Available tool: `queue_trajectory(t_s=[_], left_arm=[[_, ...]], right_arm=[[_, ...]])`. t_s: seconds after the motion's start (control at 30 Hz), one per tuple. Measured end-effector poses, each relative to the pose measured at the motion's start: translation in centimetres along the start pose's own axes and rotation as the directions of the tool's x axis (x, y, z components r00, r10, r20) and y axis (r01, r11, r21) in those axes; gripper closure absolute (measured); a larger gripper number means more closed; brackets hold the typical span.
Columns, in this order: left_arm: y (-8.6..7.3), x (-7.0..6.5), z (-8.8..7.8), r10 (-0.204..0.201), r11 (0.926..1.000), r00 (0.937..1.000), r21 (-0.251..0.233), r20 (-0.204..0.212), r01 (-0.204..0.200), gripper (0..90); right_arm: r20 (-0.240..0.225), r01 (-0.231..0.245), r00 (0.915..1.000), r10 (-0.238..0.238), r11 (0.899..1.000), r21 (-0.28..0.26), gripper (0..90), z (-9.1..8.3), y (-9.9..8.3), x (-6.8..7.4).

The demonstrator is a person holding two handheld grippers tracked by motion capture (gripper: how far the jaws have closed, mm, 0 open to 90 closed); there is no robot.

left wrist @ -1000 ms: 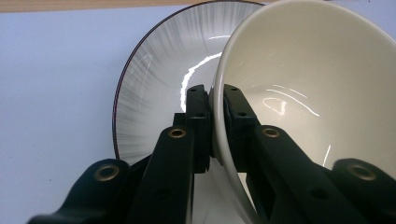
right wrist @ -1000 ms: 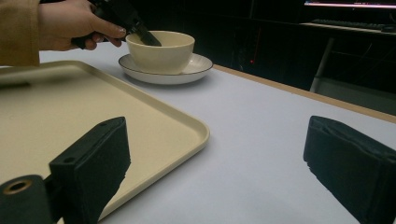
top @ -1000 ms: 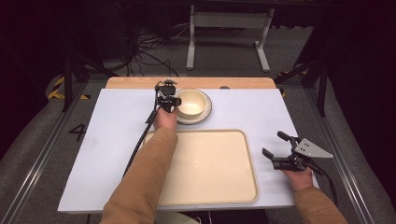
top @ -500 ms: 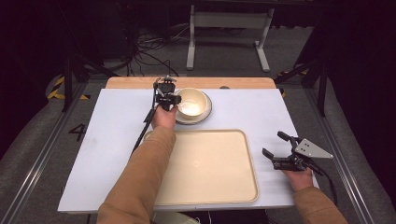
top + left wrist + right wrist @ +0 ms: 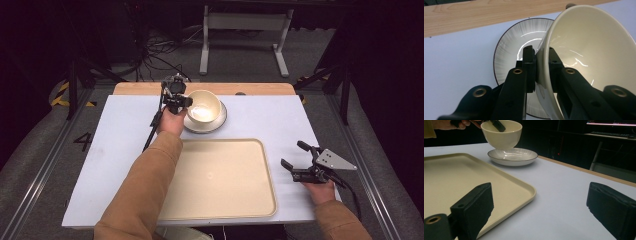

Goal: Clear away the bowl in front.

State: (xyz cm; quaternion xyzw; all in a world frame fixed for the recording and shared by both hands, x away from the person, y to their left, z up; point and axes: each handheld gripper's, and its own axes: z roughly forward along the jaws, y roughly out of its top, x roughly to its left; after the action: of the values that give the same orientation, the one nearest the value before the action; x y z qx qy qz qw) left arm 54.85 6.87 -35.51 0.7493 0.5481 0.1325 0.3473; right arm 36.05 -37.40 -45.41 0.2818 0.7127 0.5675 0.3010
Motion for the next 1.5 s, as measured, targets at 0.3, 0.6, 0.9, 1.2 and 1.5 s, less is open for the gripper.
queue_trajectory(t_s=[0.3, 0.6, 0.9, 1.2, 1.5], left_arm=[[0.4, 0.0, -2.2, 0.032, 0.9995, 0.9990, -0.005, 0.030, -0.032, 81.9], [0.3, -0.2, -4.5, 0.077, 0.9970, 0.9959, 0.003, 0.049, -0.077, 81.9], [-0.2, -0.6, -6.5, 0.119, 0.9926, 0.9905, 0.015, 0.069, -0.120, 81.9], [-1.0, -1.0, -7.5, 0.154, 0.9871, 0.9804, 0.025, 0.122, -0.158, 82.0], [-2.2, -1.5, -8.0, 0.188, 0.9780, 0.9662, 0.057, 0.177, -0.201, 82.1]], right_arm=[[-0.001, 0.001, 1.0000, -0.001, 1.000, -0.001, 7.3, 0.0, 0.0, 0.0], [-0.001, 0.001, 1.0000, -0.001, 1.000, -0.001, 7.3, 0.0, 0.0, 0.0], [0.002, 0.002, 1.0000, -0.002, 1.000, -0.002, 7.2, 0.0, 0.0, 0.1], [0.002, 0.002, 1.0000, -0.002, 1.000, -0.002, 7.2, 0.0, 0.0, 0.0], [-0.002, 0.002, 1.0000, -0.002, 1.000, -0.002, 7.1, 0.0, 0.0, 0.0]])
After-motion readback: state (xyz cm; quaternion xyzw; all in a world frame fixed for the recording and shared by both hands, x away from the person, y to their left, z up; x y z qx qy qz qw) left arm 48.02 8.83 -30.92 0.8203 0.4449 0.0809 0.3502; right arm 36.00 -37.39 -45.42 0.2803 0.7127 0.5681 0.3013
